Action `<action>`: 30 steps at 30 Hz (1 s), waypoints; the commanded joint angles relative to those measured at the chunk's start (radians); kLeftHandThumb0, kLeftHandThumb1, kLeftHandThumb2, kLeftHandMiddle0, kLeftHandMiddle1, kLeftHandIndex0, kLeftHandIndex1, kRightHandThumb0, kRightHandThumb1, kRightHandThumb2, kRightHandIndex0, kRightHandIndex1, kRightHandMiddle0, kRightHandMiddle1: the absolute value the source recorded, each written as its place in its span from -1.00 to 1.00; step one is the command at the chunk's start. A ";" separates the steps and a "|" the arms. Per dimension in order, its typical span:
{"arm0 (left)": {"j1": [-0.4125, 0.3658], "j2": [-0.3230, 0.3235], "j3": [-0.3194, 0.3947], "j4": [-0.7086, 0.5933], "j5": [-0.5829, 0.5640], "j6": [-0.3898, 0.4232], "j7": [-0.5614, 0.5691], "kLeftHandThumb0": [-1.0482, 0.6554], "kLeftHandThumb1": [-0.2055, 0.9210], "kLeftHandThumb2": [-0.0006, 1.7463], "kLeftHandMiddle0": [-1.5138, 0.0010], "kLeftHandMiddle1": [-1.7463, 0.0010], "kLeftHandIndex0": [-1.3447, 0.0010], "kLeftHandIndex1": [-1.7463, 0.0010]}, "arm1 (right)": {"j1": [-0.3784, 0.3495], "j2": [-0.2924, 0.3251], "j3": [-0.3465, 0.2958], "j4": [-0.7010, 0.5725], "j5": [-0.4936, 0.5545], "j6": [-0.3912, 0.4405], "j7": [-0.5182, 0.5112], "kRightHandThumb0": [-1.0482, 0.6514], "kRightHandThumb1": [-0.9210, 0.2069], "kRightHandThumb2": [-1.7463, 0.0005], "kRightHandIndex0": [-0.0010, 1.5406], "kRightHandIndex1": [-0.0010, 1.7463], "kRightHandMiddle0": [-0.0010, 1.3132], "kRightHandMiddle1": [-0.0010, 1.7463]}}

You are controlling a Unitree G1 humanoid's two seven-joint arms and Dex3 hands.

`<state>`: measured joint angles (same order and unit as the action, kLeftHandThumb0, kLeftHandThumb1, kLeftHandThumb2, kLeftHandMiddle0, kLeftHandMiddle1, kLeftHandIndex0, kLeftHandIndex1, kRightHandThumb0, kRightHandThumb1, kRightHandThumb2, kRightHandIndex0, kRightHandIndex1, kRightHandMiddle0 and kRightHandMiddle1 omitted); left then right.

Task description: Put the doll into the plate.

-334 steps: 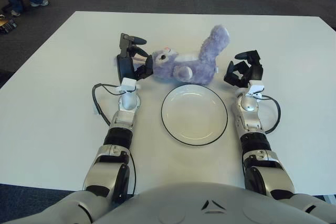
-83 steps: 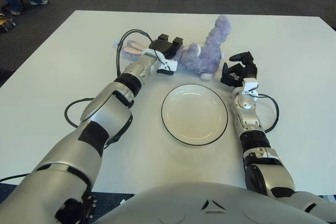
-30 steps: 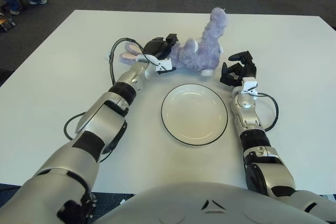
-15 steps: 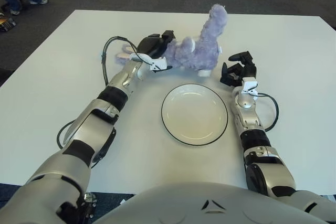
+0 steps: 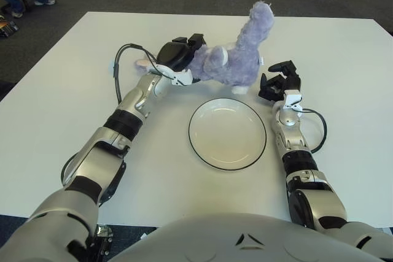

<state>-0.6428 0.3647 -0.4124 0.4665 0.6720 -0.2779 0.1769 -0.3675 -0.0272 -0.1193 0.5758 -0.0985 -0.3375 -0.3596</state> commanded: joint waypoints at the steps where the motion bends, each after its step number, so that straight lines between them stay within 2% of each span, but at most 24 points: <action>1: 0.011 0.027 0.030 -0.053 -0.008 -0.032 0.005 0.82 -0.27 0.65 0.09 -1.00 0.09 -1.00 | -0.005 -0.006 -0.005 0.022 -0.002 0.013 -0.006 0.22 0.05 -0.43 -0.08 0.84 -0.40 0.90; 9: 0.077 0.055 0.063 -0.193 -0.018 -0.042 -0.047 0.82 -0.25 0.64 0.10 -1.00 0.16 -1.00 | -0.012 -0.008 -0.010 0.036 0.002 0.012 -0.003 0.22 0.05 -0.42 -0.08 0.84 -0.40 0.90; 21: 0.170 0.052 0.099 -0.331 -0.030 -0.017 -0.101 0.79 -0.14 0.55 0.17 -1.00 0.34 -1.00 | -0.024 -0.009 -0.015 0.055 0.004 0.019 -0.006 0.22 0.04 -0.42 -0.08 0.83 -0.40 0.90; 22: 0.175 0.052 0.101 -0.338 -0.030 -0.016 -0.103 0.59 -0.20 0.58 0.15 -1.00 0.27 -0.95 | -0.025 -0.009 -0.015 0.056 0.004 0.019 -0.006 0.22 0.04 -0.42 -0.08 0.83 -0.40 0.90; 25: 0.206 0.052 0.110 -0.383 -0.034 -0.020 -0.112 0.34 -0.25 0.59 0.14 -1.00 0.16 -0.84 | -0.027 -0.009 -0.015 0.059 0.000 0.022 -0.011 0.22 0.04 -0.41 -0.08 0.82 -0.40 0.90; 30: 0.259 0.062 0.133 -0.461 -0.051 -0.034 -0.136 0.24 -0.26 0.56 0.16 -1.00 0.06 -0.75 | -0.030 -0.010 -0.011 0.061 -0.007 0.026 -0.019 0.22 0.04 -0.41 -0.08 0.82 -0.41 0.91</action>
<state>-0.4096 0.4131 -0.3058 0.0607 0.6357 -0.3000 0.0540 -0.3979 -0.0302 -0.1282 0.6161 -0.0990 -0.3288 -0.3703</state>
